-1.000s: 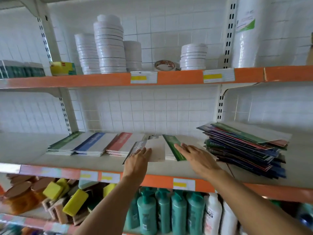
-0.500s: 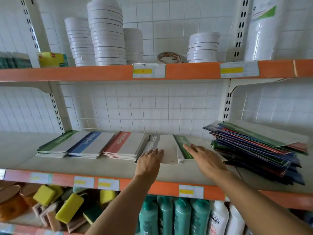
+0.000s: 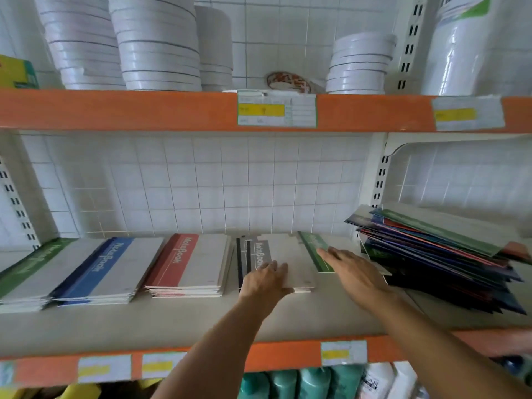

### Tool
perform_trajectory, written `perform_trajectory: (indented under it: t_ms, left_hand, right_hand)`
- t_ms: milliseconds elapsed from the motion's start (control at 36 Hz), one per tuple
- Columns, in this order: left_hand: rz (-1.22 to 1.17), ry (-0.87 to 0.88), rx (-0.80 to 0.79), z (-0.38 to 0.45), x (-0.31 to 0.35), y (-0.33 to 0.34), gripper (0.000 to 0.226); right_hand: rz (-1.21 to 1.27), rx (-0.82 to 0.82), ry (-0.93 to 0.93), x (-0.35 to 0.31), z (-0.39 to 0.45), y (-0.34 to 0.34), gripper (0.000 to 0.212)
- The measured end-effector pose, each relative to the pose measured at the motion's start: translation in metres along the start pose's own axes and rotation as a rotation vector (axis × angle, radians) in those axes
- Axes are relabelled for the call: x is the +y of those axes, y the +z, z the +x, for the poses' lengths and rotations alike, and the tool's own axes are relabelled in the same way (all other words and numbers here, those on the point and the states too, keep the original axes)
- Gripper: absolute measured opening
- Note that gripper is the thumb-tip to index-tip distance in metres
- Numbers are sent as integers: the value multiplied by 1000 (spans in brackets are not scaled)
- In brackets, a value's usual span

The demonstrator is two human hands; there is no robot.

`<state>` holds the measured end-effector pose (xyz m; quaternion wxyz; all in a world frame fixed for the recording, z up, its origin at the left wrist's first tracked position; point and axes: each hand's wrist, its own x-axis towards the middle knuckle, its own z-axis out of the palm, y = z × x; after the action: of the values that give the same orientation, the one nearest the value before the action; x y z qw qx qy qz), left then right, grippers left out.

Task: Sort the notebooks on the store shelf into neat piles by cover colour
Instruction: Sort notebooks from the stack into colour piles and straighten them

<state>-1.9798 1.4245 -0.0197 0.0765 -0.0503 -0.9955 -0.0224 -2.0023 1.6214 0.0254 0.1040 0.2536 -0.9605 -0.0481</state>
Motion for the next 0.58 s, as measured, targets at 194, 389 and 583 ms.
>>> perform_trajectory:
  t_ms: [194, 389, 583]
  left_hand:
    - [-2, -24, -58, 9, -7, 4, 69]
    - [-11, -145, 79, -19, -12, -10, 51]
    - [89, -325, 110, -86, -47, -22, 49]
  right_hand:
    - [8, -3, 37, -6, 14, 2, 86]
    - [-19, 4, -34, -21, 7, 5, 83]
    - [-3, 34, -140, -48, -8, -4, 82]
